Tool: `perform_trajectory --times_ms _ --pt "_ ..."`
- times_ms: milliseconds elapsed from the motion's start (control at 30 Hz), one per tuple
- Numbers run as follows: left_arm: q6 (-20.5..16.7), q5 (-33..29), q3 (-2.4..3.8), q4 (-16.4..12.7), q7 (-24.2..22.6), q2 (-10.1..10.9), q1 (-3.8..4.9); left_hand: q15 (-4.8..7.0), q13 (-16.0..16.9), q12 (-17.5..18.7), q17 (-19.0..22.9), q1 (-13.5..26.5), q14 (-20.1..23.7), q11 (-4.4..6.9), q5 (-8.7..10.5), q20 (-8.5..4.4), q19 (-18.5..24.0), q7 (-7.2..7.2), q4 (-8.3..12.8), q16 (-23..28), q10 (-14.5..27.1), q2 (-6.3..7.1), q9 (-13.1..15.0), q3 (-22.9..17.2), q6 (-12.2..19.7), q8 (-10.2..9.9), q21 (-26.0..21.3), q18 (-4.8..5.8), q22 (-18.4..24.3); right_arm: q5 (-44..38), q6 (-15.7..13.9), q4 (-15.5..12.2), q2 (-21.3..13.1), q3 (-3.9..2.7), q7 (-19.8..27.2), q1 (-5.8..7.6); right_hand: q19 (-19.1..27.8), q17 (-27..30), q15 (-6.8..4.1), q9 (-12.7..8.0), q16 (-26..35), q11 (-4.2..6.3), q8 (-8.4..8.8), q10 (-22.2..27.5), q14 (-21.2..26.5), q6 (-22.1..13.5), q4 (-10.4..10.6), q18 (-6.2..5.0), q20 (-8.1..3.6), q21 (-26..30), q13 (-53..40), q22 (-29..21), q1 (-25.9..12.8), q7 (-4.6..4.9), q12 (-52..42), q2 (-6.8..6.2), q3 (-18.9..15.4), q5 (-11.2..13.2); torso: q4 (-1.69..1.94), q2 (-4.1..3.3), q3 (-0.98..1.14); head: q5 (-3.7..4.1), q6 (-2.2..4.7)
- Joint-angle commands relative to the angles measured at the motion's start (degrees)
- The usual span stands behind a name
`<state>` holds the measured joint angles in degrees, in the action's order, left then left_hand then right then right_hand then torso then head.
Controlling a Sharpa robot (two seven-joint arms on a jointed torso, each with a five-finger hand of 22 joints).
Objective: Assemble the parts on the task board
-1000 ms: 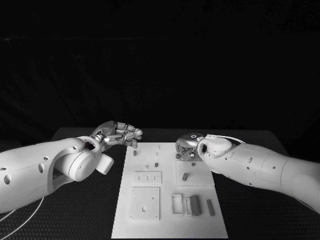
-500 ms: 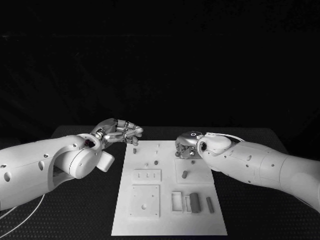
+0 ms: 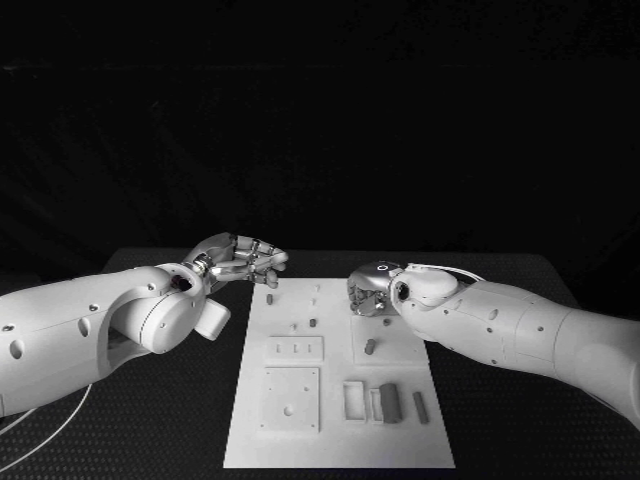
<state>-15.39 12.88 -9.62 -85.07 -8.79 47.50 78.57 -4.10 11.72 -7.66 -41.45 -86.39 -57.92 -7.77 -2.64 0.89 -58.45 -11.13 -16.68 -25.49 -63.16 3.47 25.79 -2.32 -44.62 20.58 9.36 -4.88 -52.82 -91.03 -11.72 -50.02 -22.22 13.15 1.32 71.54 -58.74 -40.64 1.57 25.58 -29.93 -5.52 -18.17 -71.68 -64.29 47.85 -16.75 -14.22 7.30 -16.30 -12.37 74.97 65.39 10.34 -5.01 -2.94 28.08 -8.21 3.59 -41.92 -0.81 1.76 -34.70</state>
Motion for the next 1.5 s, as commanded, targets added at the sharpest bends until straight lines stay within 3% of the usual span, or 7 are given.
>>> perform_trajectory --times_ms 33,367,633,667,767,1033,1500 --pt "0.30 0.16 0.04 -0.21 -0.68 -0.16 0.17 -0.29 0.08 0.30 -0.08 0.33 0.01 -0.19 -0.21 -0.31 -0.05 -0.22 0.02 0.32 -0.13 0.05 0.00 -0.32 -0.08 -0.24 -0.38 -0.88 0.06 -0.30 1.57 0.38 0.10 0.05 0.20 -0.10 -0.31 -0.11 -0.06 -0.06 0.06 -0.08 -0.13 -0.52 -0.44 0.44 0.14 -0.77 0.01 -0.29 -0.09 1.37 -0.31 0.03 0.41 0.24 -0.11 -0.32 -0.02 -0.03 -0.03 -0.08 -0.30" --pt "0.25 0.18 0.04 -0.08 -0.63 -0.35 0.21 -0.29 0.10 0.38 -0.13 0.30 0.00 -0.19 -0.21 -0.37 -0.07 -0.22 0.02 0.35 -0.17 0.03 0.01 -0.34 -0.10 -0.27 -0.43 -0.81 0.05 -0.36 2.19 0.77 0.26 0.06 0.17 -0.26 -0.35 -0.32 -0.12 0.00 0.05 -0.02 -0.29 -0.65 -0.52 0.91 0.10 -0.78 -0.06 -0.43 -0.29 1.37 -0.31 -0.16 0.46 0.88 0.07 -0.34 -0.08 -0.09 -0.06 -0.09 -0.71" --pt "0.29 0.18 0.04 0.06 -0.63 -0.54 0.21 -0.29 0.13 0.45 -0.18 0.28 0.00 -0.19 -0.21 -0.43 -0.08 -0.21 0.02 0.39 -0.20 0.00 0.02 -0.36 -0.11 -0.29 -0.48 -0.75 0.04 -0.68 1.21 0.44 0.24 0.06 0.03 -0.35 -1.55 -1.95 -1.04 0.44 -1.42 0.94 -1.28 -2.67 -1.98 3.69 -0.07 -0.78 -0.78 -2.22 -1.74 1.49 1.02 -1.32 -0.14 3.49 0.49 -0.33 -0.08 -0.06 -0.08 -0.04 -1.08" --pt "0.29 0.18 0.04 0.06 -0.63 -0.54 0.21 -0.29 0.13 0.46 -0.18 0.28 0.00 -0.19 -0.21 -0.43 -0.09 -0.22 0.02 0.40 -0.20 0.00 0.02 -0.36 -0.11 -0.29 -0.48 -0.74 0.04 -0.68 1.10 0.37 0.24 0.06 -0.03 -0.35 -2.17 -2.32 -1.18 0.30 -1.82 1.11 -1.11 -2.99 -2.20 4.20 1.44 -0.77 -0.92 -2.73 -2.23 1.38 1.88 -1.45 -0.07 1.78 5.20 -0.47 -0.08 -0.05 -0.09 -0.04 -1.09" --pt "0.28 0.18 0.04 0.04 -0.67 -0.54 0.21 -0.29 0.14 0.49 -0.20 0.26 0.00 -0.19 -0.21 -0.45 -0.09 -0.22 0.03 0.41 -0.21 0.00 0.03 -0.36 -0.11 -0.30 -0.50 -0.72 0.04 -0.66 0.78 0.25 0.23 0.06 -0.25 -0.35 -2.74 -3.11 -1.55 0.46 -2.68 1.42 -1.17 -3.95 -2.69 5.36 1.48 -0.78 -1.14 -4.20 -3.55 1.48 -0.11 -1.71 -0.13 1.09 9.62 -0.38 -0.09 -0.03 -0.09 -0.03 -1.05" --pt "0.17 0.18 0.04 -0.02 -0.63 -0.44 0.21 -0.30 0.15 0.56 -0.24 0.24 0.00 -0.20 -0.20 -0.51 -0.10 -0.22 0.03 0.45 -0.22 0.03 0.03 -0.35 -0.10 -0.33 -0.55 -0.66 0.03 -0.60 -1.09 -0.08 0.19 0.05 -1.27 -0.35 -3.86 -4.41 -2.54 1.48 -4.56 2.36 -1.90 -5.87 -4.10 7.18 0.58 -0.78 -2.04 -7.20 -6.00 1.50 -1.84 -2.49 -0.69 1.85 10.99 -0.30 -0.08 -0.11 -0.13 -0.08 -0.82" --pt "-0.08 0.18 0.04 0.03 -0.68 -0.17 0.25 -0.30 0.19 0.72 -0.32 0.15 0.00 -0.21 -0.21 -0.62 -0.12 -0.24 0.05 0.53 -0.25 0.09 0.04 -0.34 -0.07 -0.41 -0.64 -0.53 0.01 1.04 -9.40 -0.93 -0.24 0.00 -2.86 -0.07 -4.83 -5.20 -3.41 2.44 -5.96 3.07 -2.38 -7.20 -5.35 8.46 0.35 -0.77 -2.90 -9.76 -8.13 1.46 -2.35 -3.10 -1.00 1.51 11.44 -0.28 -0.13 -0.12 -0.14 -0.32 -0.09"
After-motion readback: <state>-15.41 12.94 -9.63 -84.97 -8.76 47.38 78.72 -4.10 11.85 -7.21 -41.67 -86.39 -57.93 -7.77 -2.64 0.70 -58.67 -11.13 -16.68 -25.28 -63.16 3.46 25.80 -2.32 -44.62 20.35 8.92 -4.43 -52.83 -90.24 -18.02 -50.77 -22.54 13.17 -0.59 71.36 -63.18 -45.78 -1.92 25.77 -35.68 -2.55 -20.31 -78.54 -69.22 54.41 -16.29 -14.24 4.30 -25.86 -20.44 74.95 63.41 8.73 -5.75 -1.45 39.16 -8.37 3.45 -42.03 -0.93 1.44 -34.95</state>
